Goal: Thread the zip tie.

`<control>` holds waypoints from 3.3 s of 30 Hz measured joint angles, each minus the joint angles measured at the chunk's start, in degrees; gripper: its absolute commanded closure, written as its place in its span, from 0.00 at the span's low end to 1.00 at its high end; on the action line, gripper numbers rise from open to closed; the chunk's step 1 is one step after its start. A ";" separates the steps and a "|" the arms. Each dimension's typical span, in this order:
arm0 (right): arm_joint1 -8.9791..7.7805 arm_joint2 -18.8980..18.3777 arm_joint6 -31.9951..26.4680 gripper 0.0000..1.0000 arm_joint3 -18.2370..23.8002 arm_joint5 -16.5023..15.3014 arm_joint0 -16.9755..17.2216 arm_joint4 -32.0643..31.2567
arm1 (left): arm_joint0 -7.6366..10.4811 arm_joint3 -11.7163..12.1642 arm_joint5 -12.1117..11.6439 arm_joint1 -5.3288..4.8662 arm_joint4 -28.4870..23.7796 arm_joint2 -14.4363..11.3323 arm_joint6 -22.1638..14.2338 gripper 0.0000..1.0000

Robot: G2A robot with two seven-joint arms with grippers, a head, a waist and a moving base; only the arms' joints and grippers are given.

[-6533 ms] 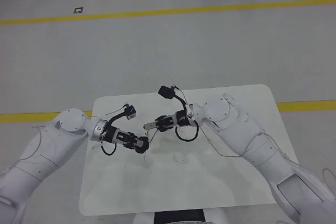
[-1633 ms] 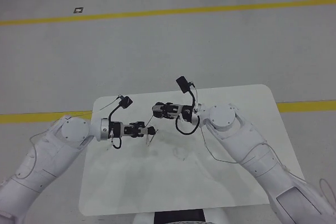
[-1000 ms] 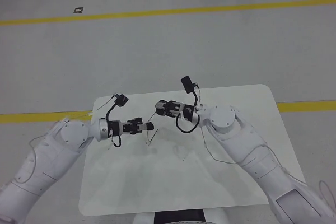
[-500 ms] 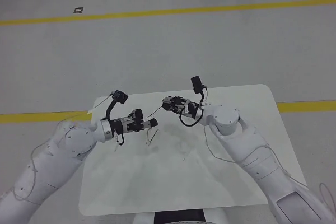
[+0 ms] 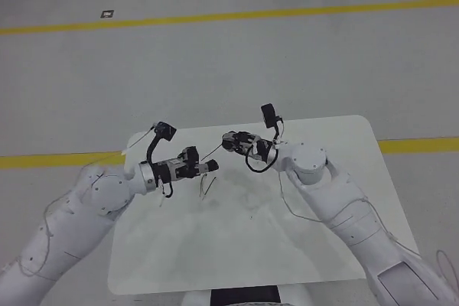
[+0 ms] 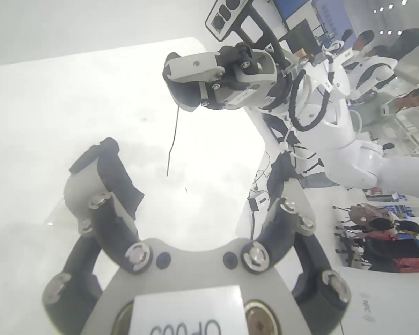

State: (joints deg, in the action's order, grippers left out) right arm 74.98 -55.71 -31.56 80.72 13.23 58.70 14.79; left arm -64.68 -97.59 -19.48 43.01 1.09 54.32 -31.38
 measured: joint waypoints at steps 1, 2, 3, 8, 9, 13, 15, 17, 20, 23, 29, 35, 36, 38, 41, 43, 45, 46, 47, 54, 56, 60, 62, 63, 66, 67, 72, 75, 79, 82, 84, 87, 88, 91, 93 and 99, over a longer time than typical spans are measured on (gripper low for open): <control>0.01 -0.05 0.24 1.00 0.01 -0.07 0.21 0.09 | -0.02 -0.31 0.00 0.04 0.99 0.07 1.11 0.00; 0.02 -0.15 0.51 1.00 0.05 -0.08 0.51 0.33 | -0.11 -0.41 0.00 0.08 2.43 0.12 2.13 0.00; 0.02 -0.31 0.66 1.00 0.07 0.03 0.76 0.66 | -0.17 -0.64 0.00 0.12 4.12 0.12 3.12 0.00; 0.09 -1.24 0.39 1.00 -0.44 2.06 0.86 2.69 | -0.31 -2.08 0.00 0.32 10.14 -0.61 7.72 0.00; 0.13 -1.30 0.28 1.00 -0.52 2.37 0.84 3.11 | -0.21 -2.20 0.00 0.32 11.36 -0.82 8.43 0.00; 0.32 -1.33 0.00 1.00 -1.03 3.24 0.74 4.59 | 0.27 -2.49 0.00 0.29 15.57 -2.55 12.11 0.00; 0.41 -1.30 -0.23 1.00 -1.42 3.46 0.64 5.14 | 0.76 -2.61 0.00 0.20 17.20 -3.64 13.75 0.00; 0.49 -1.30 -0.86 1.00 -2.05 3.60 0.49 5.92 | 1.34 -2.58 0.00 0.08 19.22 -5.38 16.67 0.00; 0.57 -1.46 -0.95 1.00 -2.76 3.34 0.30 6.47 | 1.69 -1.79 0.00 0.01 19.58 -6.41 20.73 0.00; 0.57 -1.48 -0.90 1.00 -2.75 3.31 0.31 6.45 | 1.67 -1.84 0.00 0.02 19.52 -6.33 19.58 0.00; 0.56 -1.47 -0.90 1.00 -2.74 3.32 0.31 6.44 | 1.66 -1.85 0.00 0.02 19.51 -6.32 19.57 0.00; 0.56 -1.47 -0.90 1.00 -2.74 3.32 0.31 6.44 | 1.66 -1.85 0.00 0.02 19.52 -6.33 19.58 0.00; 0.56 -1.47 -0.90 1.00 -2.74 3.32 0.31 6.44 | 1.66 -1.85 0.00 0.02 19.52 -6.33 19.58 0.00; 0.56 -1.47 -0.90 1.00 -2.74 3.32 0.31 6.44 | 1.66 -1.85 0.00 0.02 19.52 -6.33 19.58 0.00; 0.56 -1.47 -0.90 1.00 -2.74 3.32 0.31 6.44 | 1.66 -1.85 0.00 0.02 19.52 -6.33 19.58 0.00; 0.56 -1.47 -0.90 1.00 -2.74 3.32 0.31 6.44 | 1.66 -1.85 0.00 0.02 19.52 -6.33 19.58 0.00; 0.56 -1.47 -0.90 1.00 -2.74 3.32 0.31 6.44 | 1.66 -1.85 0.00 0.02 19.52 -6.33 19.58 0.00; 0.56 -1.47 -0.90 1.00 -2.74 3.32 0.31 6.44 | 1.65 -1.84 0.00 0.02 19.52 -6.33 19.58 0.00; 0.56 -1.47 -0.90 1.00 -2.74 3.32 0.31 6.44 | 1.60 -1.85 0.00 0.06 19.60 -6.37 19.62 0.00; 0.61 -2.21 0.44 1.00 -2.42 3.83 1.42 7.81 | 1.47 -1.67 0.00 0.37 23.01 -7.08 21.35 0.00; 0.63 -2.38 0.41 1.00 -2.54 4.22 1.40 8.16 | 1.57 -1.06 0.00 0.34 24.01 -7.37 22.06 0.00; 0.68 -2.48 -0.24 1.00 -2.79 4.51 1.29 8.77 | 2.03 0.17 0.00 0.30 26.33 -8.20 24.58 0.00; 0.70 -2.46 -0.89 1.00 -3.01 4.56 1.18 9.02 | 2.56 0.84 0.00 0.27 27.41 -9.02 25.85 0.00; 0.72 -2.44 -1.24 1.00 -3.11 4.56 1.13 9.20 | 2.88 1.10 0.00 0.27 27.80 -9.44 26.29 0.00; 0.76 -2.31 -2.14 1.00 -3.13 4.22 0.97 9.42 | 4.07 1.20 0.00 0.37 26.49 -11.05 27.22 0.00; 0.76 -2.26 -2.13 1.00 -2.91 4.07 0.94 9.12 | 4.44 1.01 0.00 0.38 26.21 -11.35 27.24 0.00; 0.75 -2.25 -2.05 1.00 -2.81 4.03 0.95 8.97 | 4.46 0.97 0.00 0.37 26.27 -11.35 27.21 0.00; 0.75 -2.21 -1.84 1.00 -2.58 3.73 1.23 8.93 | 4.40 1.02 0.09 0.42 26.51 -11.33 27.18 0.00; 0.70 -2.15 -2.31 1.00 -1.82 3.30 1.76 8.66 | 4.04 1.71 0.00 0.65 27.37 -10.65 27.52 0.00; 0.68 -2.35 -2.16 1.00 -1.66 3.41 1.86 8.63 | 3.78 1.66 0.00 0.75 28.54 -10.31 27.04 0.00; 0.68 -2.60 -1.48 1.00 -1.55 3.47 2.04 8.83 | 3.56 1.03 0.00 0.87 27.89 -10.26 27.64 0.00; 0.69 -2.65 -1.33 1.00 -1.52 3.47 2.07 8.90 | 3.50 0.87 0.00 0.89 27.57 -10.26 28.02 0.00; 0.69 -2.65 -1.35 1.00 -1.52 3.47 2.07 8.89 | 3.50 0.88 0.00 0.89 27.59 -10.27 28.01 0.00; 0.70 -2.61 -1.13 1.00 -1.37 3.28 2.29 8.85 | 3.47 0.90 0.17 0.91 27.69 -10.25 27.98 0.00; 0.69 -2.49 -0.49 1.00 -0.87 3.22 2.76 8.35 | 3.37 0.72 1.01 1.06 28.66 -10.14 27.83 0.00; 0.63 -2.49 0.08 1.00 -0.15 3.83 3.09 7.40 | 3.11 0.81 1.47 1.43 30.85 -9.65 26.73 0.23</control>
State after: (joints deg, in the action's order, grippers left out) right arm 75.61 -58.20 -31.47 80.57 17.06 61.79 22.18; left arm -61.58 -96.78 -18.01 44.43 31.95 44.67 -4.65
